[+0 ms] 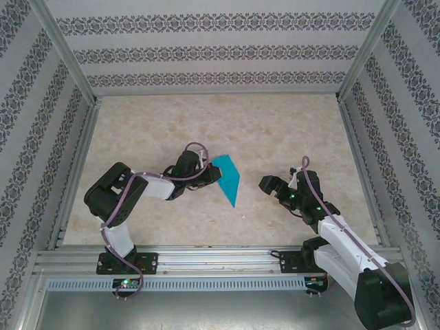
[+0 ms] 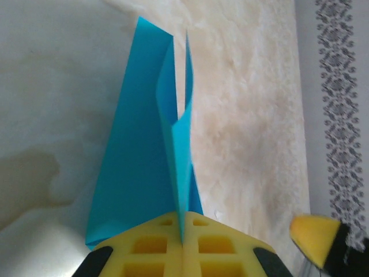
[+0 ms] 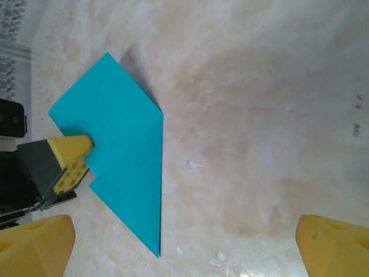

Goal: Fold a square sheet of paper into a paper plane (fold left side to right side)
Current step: Turn over the paper at the center of the table.

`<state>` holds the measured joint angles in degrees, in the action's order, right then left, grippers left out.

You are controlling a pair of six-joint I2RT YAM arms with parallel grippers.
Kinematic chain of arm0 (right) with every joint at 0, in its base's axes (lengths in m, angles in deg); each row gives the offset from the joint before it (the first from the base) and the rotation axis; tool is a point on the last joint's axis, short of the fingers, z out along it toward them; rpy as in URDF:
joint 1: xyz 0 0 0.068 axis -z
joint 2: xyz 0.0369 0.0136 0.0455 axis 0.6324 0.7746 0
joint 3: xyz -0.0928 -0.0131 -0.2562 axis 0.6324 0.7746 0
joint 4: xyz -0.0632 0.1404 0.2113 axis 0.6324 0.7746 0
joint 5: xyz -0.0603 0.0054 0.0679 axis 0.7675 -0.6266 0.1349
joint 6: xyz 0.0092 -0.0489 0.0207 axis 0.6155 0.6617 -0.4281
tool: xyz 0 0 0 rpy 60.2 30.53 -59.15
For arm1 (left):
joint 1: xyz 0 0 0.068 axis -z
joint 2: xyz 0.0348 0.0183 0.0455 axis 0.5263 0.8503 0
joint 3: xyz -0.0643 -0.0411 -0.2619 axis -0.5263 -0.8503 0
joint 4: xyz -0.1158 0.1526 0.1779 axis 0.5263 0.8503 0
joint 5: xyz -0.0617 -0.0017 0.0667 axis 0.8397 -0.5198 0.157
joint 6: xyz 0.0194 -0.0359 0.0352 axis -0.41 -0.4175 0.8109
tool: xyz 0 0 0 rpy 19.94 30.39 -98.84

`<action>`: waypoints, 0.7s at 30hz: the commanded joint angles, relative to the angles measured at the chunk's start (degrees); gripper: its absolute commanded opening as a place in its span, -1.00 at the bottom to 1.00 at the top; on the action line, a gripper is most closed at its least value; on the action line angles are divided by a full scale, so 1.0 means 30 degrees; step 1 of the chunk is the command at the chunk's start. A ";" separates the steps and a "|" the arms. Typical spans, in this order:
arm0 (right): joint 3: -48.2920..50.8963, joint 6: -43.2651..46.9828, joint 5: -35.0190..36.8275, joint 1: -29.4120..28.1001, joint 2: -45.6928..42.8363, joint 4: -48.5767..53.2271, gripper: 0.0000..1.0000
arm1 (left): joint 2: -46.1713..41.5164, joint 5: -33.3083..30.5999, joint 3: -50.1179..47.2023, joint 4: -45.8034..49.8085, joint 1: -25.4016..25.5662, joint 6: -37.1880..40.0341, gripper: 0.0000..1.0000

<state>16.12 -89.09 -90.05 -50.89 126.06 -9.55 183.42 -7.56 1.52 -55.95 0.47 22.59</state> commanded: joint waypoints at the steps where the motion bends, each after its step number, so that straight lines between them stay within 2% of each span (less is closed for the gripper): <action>1: -0.0743 0.1838 -0.3204 0.0398 0.1112 -0.1872 0.96 | -0.2208 0.2424 -0.0614 0.0823 -0.0313 0.2654 -1.00; 6: -0.2033 0.3344 -0.6488 0.0511 0.4195 -0.3546 0.91 | -0.4576 0.4368 -0.1020 0.4163 -0.0328 0.5892 -1.00; 11: -0.3194 0.4455 -1.0320 0.0128 0.8143 -0.6171 0.76 | -0.5317 0.6296 -0.1326 0.4624 -0.0342 0.6912 -1.00; 14: -0.3385 0.4737 -1.1131 -0.0370 0.9632 -0.7996 0.73 | -0.5514 0.6732 -0.1650 0.3775 -0.0329 0.6733 -1.00; 21: -0.3890 0.4814 -1.1763 -0.1313 1.1184 -0.9711 0.70 | -0.5401 0.6892 -0.1630 0.3840 -0.0319 0.6759 -1.00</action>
<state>6.63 -76.79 -121.59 -53.77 158.25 -33.35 167.95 11.11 -3.28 -45.35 -0.27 40.77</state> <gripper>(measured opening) 0.853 0.055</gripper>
